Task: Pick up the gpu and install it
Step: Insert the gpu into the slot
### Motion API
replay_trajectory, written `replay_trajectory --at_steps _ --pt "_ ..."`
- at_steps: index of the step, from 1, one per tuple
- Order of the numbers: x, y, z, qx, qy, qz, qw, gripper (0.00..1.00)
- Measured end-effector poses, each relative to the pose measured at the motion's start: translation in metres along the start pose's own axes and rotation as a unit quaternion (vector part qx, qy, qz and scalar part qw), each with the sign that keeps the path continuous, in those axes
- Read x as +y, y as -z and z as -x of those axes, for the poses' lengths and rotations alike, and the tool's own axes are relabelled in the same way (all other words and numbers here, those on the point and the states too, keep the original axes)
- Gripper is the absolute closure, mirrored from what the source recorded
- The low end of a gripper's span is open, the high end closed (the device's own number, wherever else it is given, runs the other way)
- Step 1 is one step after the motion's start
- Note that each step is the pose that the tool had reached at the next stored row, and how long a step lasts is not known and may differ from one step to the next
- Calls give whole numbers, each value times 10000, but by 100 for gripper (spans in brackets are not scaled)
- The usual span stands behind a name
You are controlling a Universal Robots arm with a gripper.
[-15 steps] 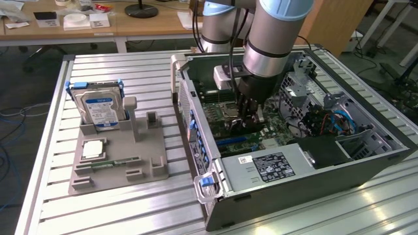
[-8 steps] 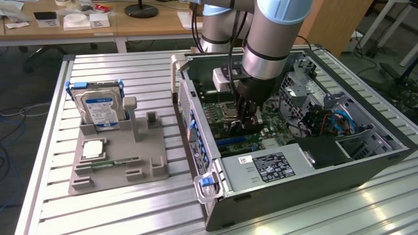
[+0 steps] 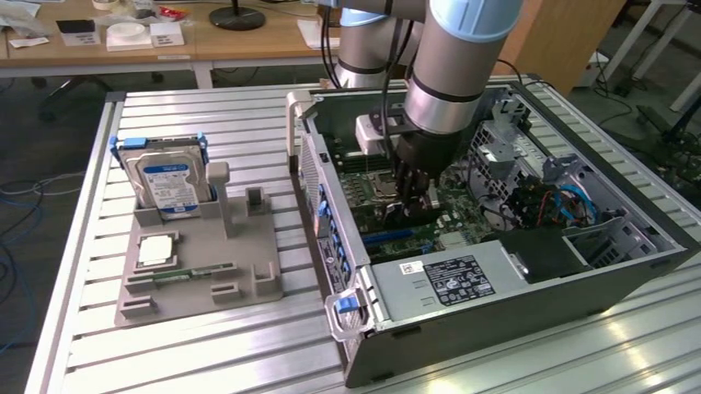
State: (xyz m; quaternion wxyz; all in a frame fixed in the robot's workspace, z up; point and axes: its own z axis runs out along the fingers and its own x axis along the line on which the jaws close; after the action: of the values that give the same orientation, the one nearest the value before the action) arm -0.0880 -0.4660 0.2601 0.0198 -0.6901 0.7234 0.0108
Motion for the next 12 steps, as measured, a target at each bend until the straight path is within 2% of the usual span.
replay_trajectory --at_steps 12 --pt "0 -19 -1 5 0 1 10000 73"
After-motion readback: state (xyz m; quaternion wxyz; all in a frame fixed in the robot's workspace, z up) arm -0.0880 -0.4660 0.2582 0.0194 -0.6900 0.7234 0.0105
